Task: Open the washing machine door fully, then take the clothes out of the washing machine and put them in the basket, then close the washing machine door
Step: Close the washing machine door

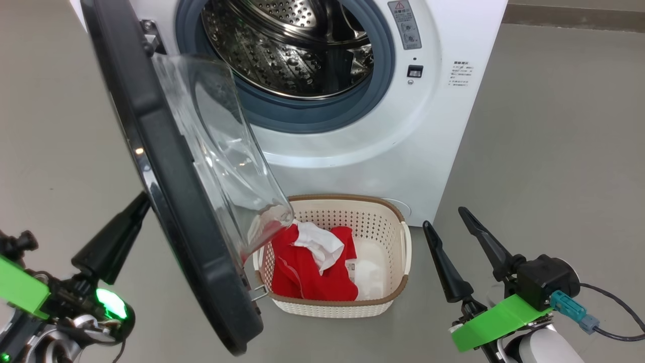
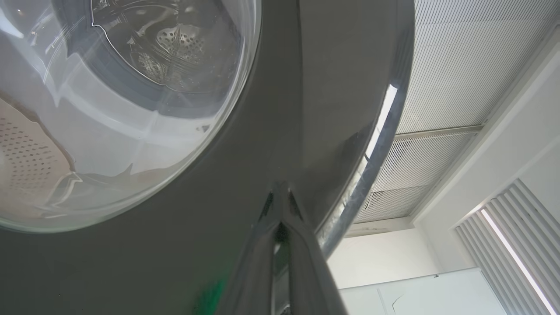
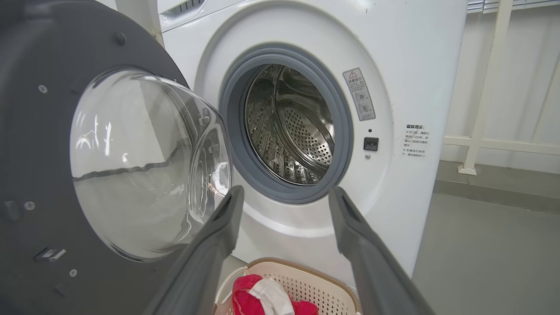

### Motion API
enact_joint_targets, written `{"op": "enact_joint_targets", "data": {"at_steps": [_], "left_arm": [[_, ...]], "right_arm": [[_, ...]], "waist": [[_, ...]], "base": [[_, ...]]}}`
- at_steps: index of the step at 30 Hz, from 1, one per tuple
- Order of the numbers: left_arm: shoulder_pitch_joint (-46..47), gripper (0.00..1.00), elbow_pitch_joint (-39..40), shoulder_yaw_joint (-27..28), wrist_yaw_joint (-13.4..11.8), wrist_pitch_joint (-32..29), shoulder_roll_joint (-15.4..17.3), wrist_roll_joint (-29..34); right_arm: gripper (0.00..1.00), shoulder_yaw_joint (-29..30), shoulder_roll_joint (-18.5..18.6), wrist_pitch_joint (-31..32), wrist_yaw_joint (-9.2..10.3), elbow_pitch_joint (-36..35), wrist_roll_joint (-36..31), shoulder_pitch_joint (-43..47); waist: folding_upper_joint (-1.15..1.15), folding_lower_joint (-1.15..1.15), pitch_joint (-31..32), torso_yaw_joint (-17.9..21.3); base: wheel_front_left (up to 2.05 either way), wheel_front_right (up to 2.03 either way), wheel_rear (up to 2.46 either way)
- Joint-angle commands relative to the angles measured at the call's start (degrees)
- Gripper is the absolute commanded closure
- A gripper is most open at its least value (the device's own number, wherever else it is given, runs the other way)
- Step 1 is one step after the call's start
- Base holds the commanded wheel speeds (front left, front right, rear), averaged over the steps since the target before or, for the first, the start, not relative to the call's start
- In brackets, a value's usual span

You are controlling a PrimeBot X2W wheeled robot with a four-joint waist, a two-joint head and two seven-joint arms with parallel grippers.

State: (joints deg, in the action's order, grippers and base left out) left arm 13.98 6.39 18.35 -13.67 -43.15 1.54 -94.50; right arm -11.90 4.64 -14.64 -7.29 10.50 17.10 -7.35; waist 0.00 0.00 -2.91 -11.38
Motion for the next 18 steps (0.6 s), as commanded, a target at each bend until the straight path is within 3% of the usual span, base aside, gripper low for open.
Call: {"op": "enact_joint_targets", "data": {"at_steps": [1,2,3,4,10,13,18], "left_arm": [[0.17,1.00,2.14,1.55,0.05,0.32,1.34,-0.62],[0.04,0.82,2.36,1.84,0.17,0.91,1.34,-0.60],[-0.12,0.46,2.57,2.17,0.33,1.54,1.34,-0.47],[-0.23,0.00,2.66,2.70,0.50,2.44,1.34,-0.51],[-1.70,0.00,3.61,4.39,4.19,6.27,1.45,1.76],[-2.40,0.00,3.84,4.76,8.65,10.64,2.03,6.99],[-3.77,0.00,2.97,2.57,18.19,20.48,4.07,22.58]], "right_arm": [[0.00,-1.09,-0.30,-0.36,-0.20,-1.31,0.26,-1.32],[0.00,-1.07,-0.30,-0.36,-0.20,-1.32,0.26,-1.30],[0.00,-1.03,-0.31,-0.36,-0.20,-1.32,0.24,-1.28],[0.00,-0.98,-0.32,-0.36,-0.20,-1.31,0.24,-1.25],[0.00,-0.92,-0.42,-0.36,-0.20,-1.26,0.35,-1.20],[0.00,-0.86,-0.41,-0.36,-0.20,-1.32,0.38,-1.28],[0.00,-0.92,-0.36,-0.36,-0.20,-1.26,0.45,-1.49]], "waist": [[0.00,0.00,0.00,0.05],[0.00,0.00,-0.02,0.07],[0.00,0.00,-0.04,0.09],[0.00,0.00,-0.05,0.10],[0.00,0.00,-0.33,0.02],[0.00,0.00,-0.66,-0.18],[0.00,0.00,-1.10,-0.50]], "base": [[0.00,0.00,0.00],[0.00,0.00,0.00],[0.00,0.00,0.00],[0.00,0.00,0.00],[0.00,0.00,0.00],[0.00,0.00,0.00],[0.00,0.00,0.00]]}}
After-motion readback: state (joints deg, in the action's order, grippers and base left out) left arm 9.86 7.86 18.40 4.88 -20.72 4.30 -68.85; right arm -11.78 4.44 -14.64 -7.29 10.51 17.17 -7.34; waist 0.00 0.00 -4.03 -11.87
